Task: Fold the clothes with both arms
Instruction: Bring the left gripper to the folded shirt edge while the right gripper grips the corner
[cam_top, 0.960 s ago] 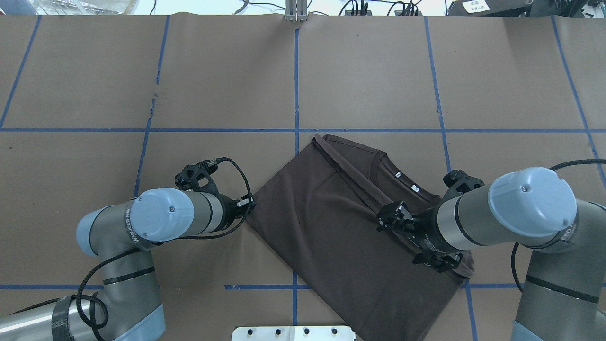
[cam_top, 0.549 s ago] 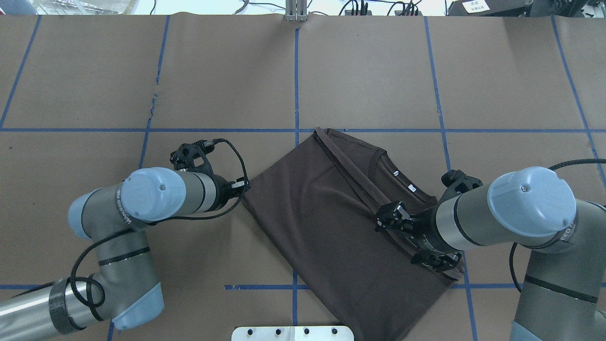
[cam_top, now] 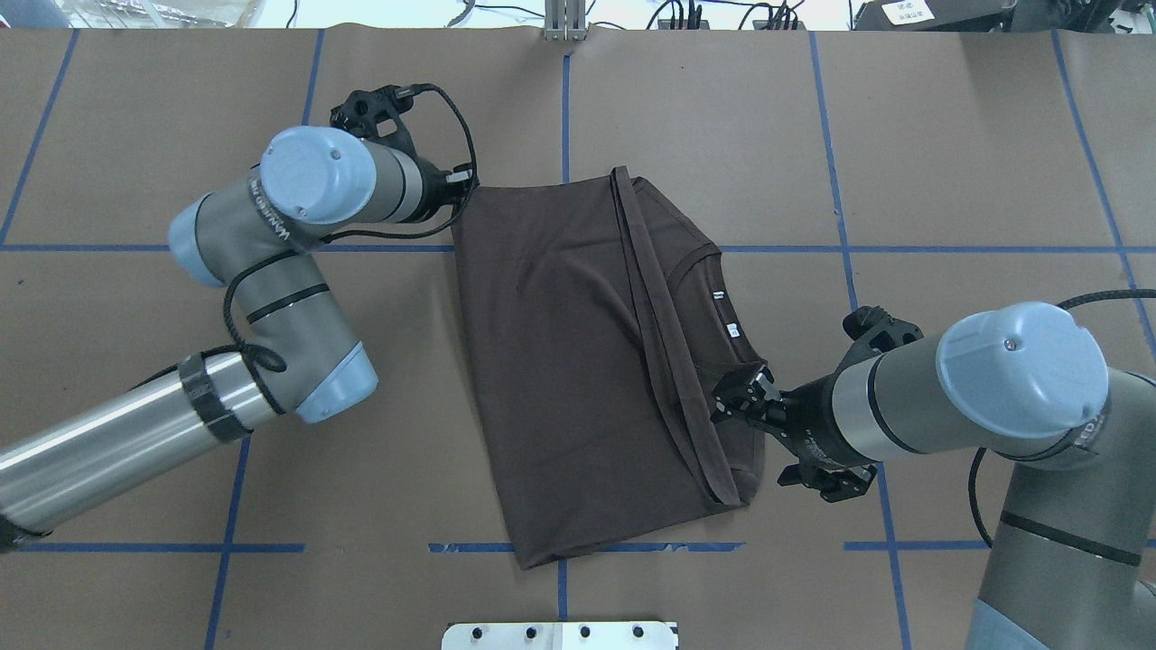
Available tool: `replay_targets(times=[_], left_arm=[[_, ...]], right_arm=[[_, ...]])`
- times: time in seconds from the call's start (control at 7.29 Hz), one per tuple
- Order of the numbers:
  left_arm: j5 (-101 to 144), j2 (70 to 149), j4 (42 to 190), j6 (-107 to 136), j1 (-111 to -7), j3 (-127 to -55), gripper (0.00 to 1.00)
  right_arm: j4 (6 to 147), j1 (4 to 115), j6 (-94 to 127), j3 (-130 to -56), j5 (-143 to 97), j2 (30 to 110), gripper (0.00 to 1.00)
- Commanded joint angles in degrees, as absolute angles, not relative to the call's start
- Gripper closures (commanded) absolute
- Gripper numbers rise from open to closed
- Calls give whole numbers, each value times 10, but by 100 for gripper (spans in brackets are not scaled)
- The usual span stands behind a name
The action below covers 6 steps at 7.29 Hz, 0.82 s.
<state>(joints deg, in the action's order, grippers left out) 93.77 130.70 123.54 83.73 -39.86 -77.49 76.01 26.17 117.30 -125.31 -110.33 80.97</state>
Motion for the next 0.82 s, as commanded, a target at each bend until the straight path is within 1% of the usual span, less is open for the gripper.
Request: replay_targets(times=[0.0, 0.14, 0.27, 0.41, 0.55, 0.69], left_arm=[[940, 1418, 1341, 836, -443, -566, 100], [940, 1422, 1348, 835, -445, -556, 49], [961, 1406, 1351, 837, -446, -604, 42], [1004, 1317, 1342, 840, -446, -742, 42], [1039, 1227, 1343, 840, -446, -857, 42], [1051, 1189, 1341, 841, -448, -918, 42]], right_arm=[[759, 277, 1172, -1252, -1092, 808, 0], [758, 273, 1172, -1238, -1079, 796, 0], [765, 273, 1172, -1202, -1048, 741, 0], [766, 271, 1165, -1157, -1039, 708, 0], [767, 269, 1097, -1123, -1039, 685, 0], [768, 259, 1041, -1088, -1037, 669, 0]])
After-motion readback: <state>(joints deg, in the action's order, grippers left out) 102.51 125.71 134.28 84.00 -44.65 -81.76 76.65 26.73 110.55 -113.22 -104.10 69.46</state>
